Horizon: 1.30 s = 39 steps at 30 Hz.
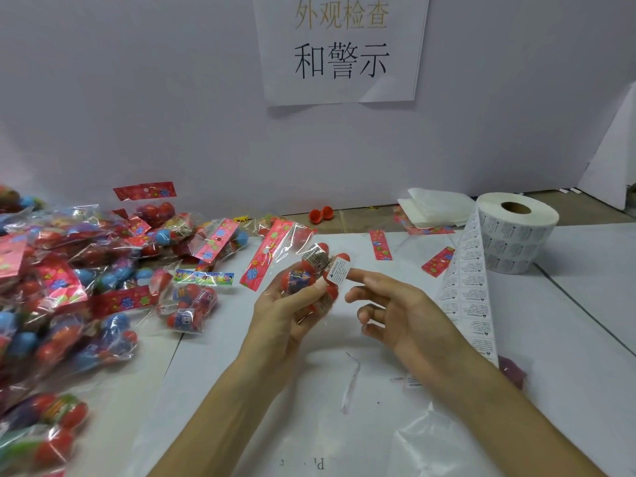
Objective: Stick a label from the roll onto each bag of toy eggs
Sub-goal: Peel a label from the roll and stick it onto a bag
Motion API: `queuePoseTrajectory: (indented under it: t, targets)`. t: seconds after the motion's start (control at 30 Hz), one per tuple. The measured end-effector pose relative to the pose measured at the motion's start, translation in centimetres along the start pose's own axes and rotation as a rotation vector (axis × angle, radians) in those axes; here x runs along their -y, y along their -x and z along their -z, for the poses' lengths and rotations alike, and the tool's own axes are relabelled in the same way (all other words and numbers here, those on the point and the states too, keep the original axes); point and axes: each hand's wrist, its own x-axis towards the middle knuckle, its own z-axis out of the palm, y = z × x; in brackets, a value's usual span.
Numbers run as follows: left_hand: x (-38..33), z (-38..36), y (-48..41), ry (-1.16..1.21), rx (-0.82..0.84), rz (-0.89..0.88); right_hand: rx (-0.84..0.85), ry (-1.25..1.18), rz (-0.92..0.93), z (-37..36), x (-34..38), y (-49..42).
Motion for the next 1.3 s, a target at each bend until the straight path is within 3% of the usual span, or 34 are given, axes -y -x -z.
queuePoseTrajectory:
  t: [1.0,1.17,1.3]
  targets:
    - [0.1,0.1,-0.4,0.034,-0.13,0.02,0.115,0.13,0.011,-0.7,-0.5,0.2]
    - [0.1,0.3,-0.4,0.019,-0.141,0.016,0.074,0.203,0.034,-0.5,-0.5,0.3]
    - [-0.4,0.8,-0.6,0.062,-0.175,-0.015,-0.128,0.29,0.088,0.2,-0.3,-0.1]
